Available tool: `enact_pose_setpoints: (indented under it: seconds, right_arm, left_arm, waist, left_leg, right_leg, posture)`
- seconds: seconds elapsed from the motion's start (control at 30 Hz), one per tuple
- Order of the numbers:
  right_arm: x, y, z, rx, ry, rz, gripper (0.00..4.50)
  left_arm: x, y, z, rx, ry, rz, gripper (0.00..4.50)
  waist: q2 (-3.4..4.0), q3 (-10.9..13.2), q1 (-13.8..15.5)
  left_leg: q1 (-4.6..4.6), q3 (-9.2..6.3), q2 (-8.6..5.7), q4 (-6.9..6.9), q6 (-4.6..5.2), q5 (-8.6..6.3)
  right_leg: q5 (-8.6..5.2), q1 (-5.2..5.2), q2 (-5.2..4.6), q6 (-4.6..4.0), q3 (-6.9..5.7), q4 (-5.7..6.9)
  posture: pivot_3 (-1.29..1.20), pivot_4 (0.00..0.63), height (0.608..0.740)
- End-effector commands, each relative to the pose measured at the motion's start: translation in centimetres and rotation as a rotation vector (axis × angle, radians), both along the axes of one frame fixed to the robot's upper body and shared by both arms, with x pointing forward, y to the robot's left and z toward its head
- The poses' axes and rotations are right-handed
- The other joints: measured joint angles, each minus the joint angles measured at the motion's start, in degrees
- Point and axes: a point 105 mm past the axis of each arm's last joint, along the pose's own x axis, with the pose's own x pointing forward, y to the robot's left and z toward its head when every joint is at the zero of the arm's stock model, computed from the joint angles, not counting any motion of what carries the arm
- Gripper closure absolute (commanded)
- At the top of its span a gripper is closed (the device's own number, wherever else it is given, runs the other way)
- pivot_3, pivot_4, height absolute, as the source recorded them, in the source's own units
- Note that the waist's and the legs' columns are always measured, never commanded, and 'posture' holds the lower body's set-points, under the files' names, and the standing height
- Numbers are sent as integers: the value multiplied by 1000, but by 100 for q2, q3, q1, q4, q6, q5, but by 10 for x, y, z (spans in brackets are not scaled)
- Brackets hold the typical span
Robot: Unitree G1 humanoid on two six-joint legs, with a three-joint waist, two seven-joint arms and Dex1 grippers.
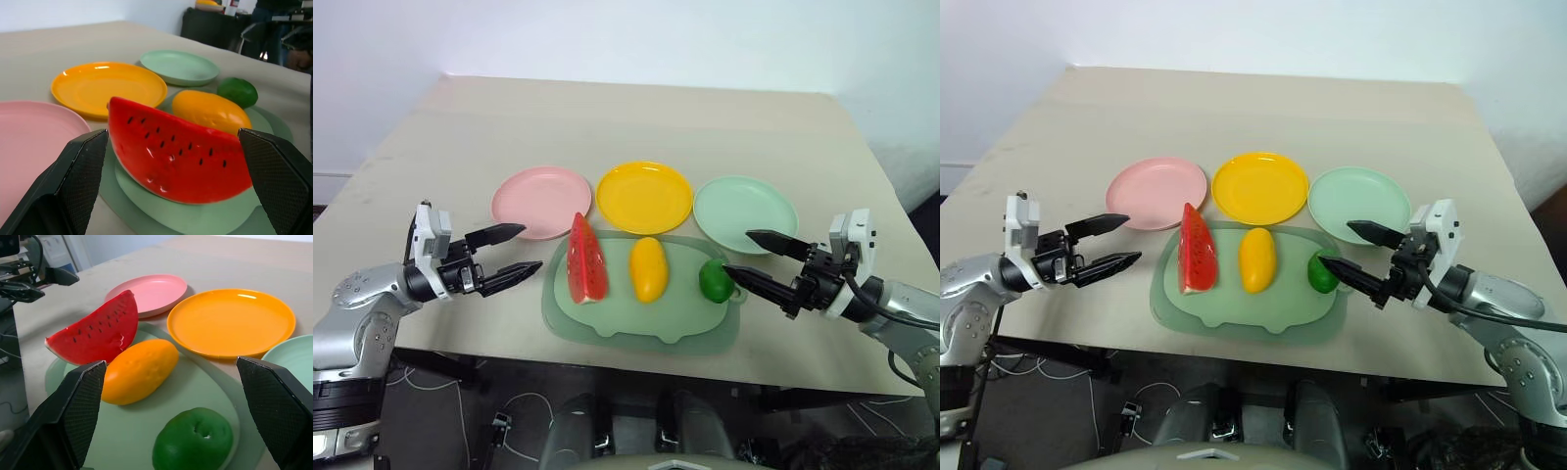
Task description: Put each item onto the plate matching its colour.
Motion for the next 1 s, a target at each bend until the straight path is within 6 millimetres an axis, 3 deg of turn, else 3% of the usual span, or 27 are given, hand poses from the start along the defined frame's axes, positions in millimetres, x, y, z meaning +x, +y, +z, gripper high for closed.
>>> enact_pose_setpoints:
  seconds: [0.03,0.3,0.57,0.77,1.0]
  right_arm:
    - [-6,1,9,-16,-36,12,0]
    - [0,5,12,-50,-51,-11,0]
    - [0,20,27,8,-17,0,0]
    - [7,21,3,-76,179,-64,0]
    - [18,14,-16,-200,213,-180,0]
  left_arm:
    - [0,-16,12,26,-41,-40,35]
    - [2,-25,20,22,-42,-31,35]
    - [3,-17,18,46,-50,-19,35]
    - [2,-19,19,38,-56,-21,35]
    - [3,-28,25,36,-71,-32,35]
  waist:
    - [-3,2,9]
    - [2,6,-27]
    - [1,7,-17]
    - [1,7,-10]
    - [1,8,-6]
  left_leg:
    - [0,0,0,0,0,0]
    - [0,1,1,-1,-15,9]
    - [-1,1,0,-1,-15,9]
    - [-2,1,0,0,-15,9]
    - [-8,1,0,-1,-17,10]
  right_leg:
    - [0,0,0,0,0,0]
    - [0,1,1,0,0,1]
    - [1,1,0,0,0,1]
    - [1,-1,-1,-1,0,-1]
    - [0,-3,-1,0,0,-1]
  posture:
    - [0,150,696]
    - [0,150,696]
    - [0,150,696]
    - [0,150,696]
    - [0,150,696]
